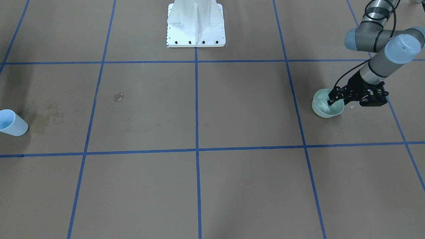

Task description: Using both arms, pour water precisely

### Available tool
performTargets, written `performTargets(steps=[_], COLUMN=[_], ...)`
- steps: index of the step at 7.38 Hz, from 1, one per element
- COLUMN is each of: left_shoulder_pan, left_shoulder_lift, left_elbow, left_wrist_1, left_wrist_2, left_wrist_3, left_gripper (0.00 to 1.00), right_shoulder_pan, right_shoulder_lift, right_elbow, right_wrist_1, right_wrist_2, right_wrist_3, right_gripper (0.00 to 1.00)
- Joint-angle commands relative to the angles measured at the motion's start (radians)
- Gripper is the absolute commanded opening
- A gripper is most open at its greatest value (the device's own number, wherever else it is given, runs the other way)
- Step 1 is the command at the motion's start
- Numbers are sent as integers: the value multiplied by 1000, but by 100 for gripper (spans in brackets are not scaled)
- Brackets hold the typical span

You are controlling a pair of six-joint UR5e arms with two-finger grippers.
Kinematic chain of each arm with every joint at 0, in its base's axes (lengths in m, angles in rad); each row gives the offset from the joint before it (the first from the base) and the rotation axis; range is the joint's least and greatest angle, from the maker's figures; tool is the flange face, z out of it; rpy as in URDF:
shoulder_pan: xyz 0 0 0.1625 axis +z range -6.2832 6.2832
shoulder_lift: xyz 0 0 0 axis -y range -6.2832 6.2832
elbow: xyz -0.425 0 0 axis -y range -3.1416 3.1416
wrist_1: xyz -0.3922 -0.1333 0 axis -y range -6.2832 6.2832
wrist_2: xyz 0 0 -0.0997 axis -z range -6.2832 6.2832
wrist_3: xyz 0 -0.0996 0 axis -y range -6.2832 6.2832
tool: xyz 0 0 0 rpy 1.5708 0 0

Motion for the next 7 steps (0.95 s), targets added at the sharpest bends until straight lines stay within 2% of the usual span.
performTargets(steps=[1,3,5,6,7], left_shoulder_pan=[0,-20,-191,-209,-208], left_shoulder_lift=[2,0,-19,-61,-161], left_elbow=[-3,-14,-60,-130,-197], left_wrist_1=[-1,8,43,145,325], left_wrist_2=[-19,-147,-354,-403,-398], left_wrist_3=[-7,-7,-10,-21,-45], left_gripper=[0,0,0,0,0], right_shoulder_pan=[0,0,0,0,0], right_shoulder_lift=[1,0,0,0,0], right_elbow=[5,11,18,16,16], right_wrist_1=[0,0,2,2,0], right_wrist_2=[0,6,8,6,6], right_wrist_3=[-4,-8,-8,-10,-10], right_gripper=[100,100,100,100,100])
